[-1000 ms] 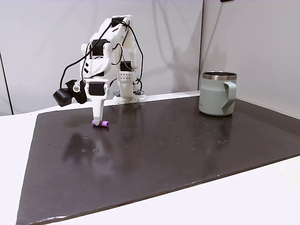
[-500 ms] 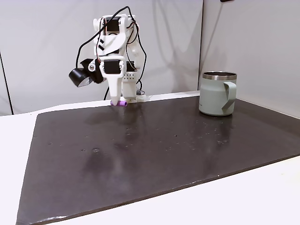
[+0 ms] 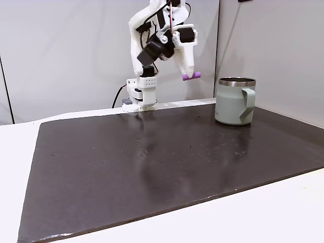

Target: Grasp a pengrip and put it in the cup.

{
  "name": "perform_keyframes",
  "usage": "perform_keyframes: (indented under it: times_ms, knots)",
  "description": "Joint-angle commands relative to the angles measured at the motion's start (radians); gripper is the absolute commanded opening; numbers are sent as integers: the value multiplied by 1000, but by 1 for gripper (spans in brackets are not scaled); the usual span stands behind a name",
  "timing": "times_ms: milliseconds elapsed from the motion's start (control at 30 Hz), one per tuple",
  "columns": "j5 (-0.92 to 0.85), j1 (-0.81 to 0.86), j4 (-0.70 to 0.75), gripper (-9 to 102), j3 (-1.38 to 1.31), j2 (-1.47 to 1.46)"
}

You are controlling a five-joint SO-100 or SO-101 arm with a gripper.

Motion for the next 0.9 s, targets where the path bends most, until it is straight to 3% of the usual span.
perform_keyframes:
  times_ms: [0,433,867]
  knots:
    - [11,-126,8,0,-67,51]
    - [160,-327,-89,0,-225,-103]
    - [155,-549,-190,0,-259,-195]
